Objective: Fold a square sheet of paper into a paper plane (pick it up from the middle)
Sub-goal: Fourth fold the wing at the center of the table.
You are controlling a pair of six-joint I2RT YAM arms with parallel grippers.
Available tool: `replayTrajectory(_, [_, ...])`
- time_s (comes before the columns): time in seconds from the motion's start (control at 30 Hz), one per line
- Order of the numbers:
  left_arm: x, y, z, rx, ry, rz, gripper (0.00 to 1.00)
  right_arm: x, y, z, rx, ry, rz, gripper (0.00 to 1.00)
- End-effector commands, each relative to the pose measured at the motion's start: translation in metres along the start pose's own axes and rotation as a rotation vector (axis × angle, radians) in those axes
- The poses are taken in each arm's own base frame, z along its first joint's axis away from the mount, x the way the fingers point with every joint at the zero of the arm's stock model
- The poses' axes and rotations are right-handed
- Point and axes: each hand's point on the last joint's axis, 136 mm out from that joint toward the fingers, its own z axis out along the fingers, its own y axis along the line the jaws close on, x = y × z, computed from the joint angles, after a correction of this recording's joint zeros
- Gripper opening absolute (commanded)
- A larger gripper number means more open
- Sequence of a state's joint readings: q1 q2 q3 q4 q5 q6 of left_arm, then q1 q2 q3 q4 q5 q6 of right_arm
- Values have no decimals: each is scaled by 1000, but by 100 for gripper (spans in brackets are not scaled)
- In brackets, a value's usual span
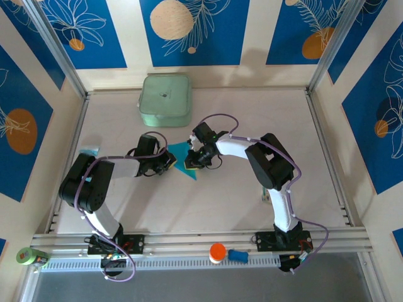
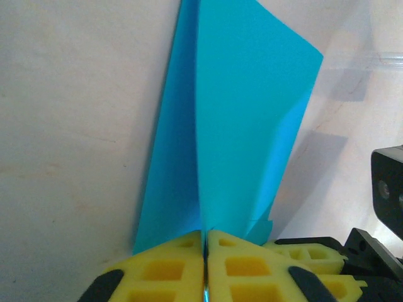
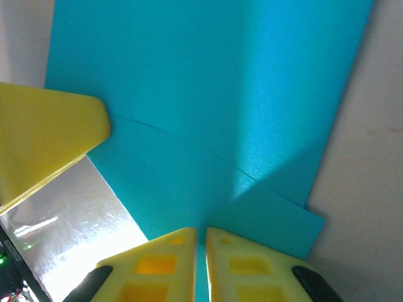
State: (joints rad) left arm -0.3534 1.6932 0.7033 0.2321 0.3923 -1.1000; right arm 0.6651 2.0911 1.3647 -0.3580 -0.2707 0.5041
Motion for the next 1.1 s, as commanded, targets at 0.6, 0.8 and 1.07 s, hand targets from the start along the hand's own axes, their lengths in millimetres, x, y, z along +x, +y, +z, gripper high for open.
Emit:
replayTrajectory(0.6, [-6,-29,-35,-112,-107,-37,6,5,25,-44,372,-344,-545,35])
replayTrajectory(0.8, [-2,-31,-31,-109,-93,-43,6,8,31,-19,395,-325,-579,35])
replayTrajectory(1.07, [-2,-35,-33,-101,-90,-46,8,4,25,-9,405,-311,-566,30])
